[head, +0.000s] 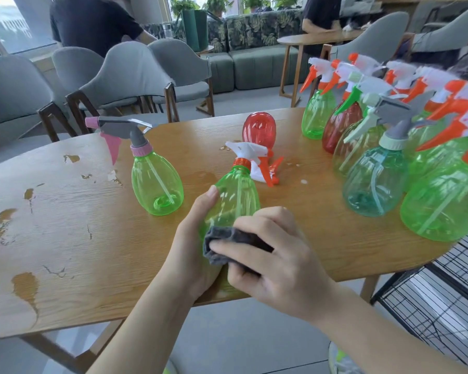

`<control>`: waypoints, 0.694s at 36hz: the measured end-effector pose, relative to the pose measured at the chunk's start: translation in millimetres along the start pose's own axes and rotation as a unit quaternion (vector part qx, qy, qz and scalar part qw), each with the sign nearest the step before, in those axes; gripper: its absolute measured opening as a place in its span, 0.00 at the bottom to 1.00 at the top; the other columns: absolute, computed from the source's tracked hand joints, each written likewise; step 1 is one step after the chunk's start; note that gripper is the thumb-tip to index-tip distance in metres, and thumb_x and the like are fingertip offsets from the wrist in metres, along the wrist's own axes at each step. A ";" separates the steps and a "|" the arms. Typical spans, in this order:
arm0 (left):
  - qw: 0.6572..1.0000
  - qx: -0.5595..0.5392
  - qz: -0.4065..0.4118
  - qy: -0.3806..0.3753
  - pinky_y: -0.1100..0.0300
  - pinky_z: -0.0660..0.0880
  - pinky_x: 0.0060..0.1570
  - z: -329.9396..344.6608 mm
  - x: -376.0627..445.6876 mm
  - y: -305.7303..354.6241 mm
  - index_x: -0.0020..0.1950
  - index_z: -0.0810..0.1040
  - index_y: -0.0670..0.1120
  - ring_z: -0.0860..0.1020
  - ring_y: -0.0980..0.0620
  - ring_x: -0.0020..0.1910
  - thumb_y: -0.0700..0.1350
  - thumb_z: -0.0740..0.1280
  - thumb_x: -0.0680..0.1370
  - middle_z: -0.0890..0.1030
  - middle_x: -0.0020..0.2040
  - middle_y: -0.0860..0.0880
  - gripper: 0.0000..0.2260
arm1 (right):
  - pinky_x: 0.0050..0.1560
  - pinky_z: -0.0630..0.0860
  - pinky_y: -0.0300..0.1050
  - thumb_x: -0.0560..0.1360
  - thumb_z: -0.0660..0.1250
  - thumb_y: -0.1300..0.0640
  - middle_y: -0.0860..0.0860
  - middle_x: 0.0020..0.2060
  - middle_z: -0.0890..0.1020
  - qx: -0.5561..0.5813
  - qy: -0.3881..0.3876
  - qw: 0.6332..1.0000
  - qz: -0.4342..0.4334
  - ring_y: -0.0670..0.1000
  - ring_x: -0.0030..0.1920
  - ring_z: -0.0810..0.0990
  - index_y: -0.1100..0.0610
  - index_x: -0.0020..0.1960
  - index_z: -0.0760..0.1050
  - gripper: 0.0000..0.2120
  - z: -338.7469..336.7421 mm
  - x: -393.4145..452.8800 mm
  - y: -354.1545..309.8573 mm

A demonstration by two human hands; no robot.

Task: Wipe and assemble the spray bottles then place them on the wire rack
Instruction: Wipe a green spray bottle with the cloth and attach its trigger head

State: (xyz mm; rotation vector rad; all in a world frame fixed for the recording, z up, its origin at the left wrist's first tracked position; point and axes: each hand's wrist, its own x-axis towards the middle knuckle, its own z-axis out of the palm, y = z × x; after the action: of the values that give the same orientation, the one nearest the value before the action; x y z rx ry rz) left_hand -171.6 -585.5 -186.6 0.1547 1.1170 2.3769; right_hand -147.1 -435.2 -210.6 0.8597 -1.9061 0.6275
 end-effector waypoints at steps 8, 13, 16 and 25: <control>0.999 0.035 0.034 0.009 0.42 0.75 0.62 0.5 0.8 -0.2 0.70 0.79 0.41 0.80 0.39 0.59 0.54 0.62 0.82 0.81 0.62 0.38 0.23 | 0.58 0.76 0.48 0.83 0.65 0.62 0.57 0.54 0.80 0.032 0.060 0.982 0.177 0.54 0.55 0.79 0.61 0.62 0.83 0.11 -8.6 14.3 23.5; 0.998 0.042 0.028 0.022 0.43 0.73 0.63 1.0 0.5 0.2 0.73 0.76 0.41 0.80 0.40 0.59 0.55 0.65 0.79 0.81 0.63 0.38 0.26 | 0.61 0.73 0.36 0.83 0.64 0.63 0.50 0.56 0.78 0.072 0.071 0.951 0.291 0.42 0.59 0.77 0.59 0.65 0.81 0.12 -6.2 17.7 20.5; 0.998 0.034 0.037 0.036 0.41 0.71 0.67 2.3 -1.6 0.4 0.74 0.75 0.41 0.77 0.38 0.64 0.56 0.64 0.80 0.78 0.67 0.37 0.27 | 0.61 0.73 0.38 0.81 0.66 0.65 0.55 0.56 0.80 0.092 0.080 0.959 0.254 0.46 0.60 0.79 0.61 0.63 0.82 0.12 -6.9 15.4 13.5; 0.994 0.080 0.051 0.063 0.32 0.71 0.66 5.1 1.2 0.0 0.76 0.72 0.42 0.76 0.31 0.65 0.53 0.72 0.77 0.73 0.72 0.30 0.30 | 0.60 0.77 0.46 0.82 0.66 0.63 0.55 0.56 0.80 0.078 0.074 0.961 0.256 0.49 0.59 0.80 0.61 0.63 0.82 0.12 -10.4 15.2 20.2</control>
State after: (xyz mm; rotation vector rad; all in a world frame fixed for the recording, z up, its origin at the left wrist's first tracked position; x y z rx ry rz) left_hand -171.1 -581.4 -183.4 0.1193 1.3896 2.4130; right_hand -162.2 -419.7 -193.8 0.3899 -1.9650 1.1335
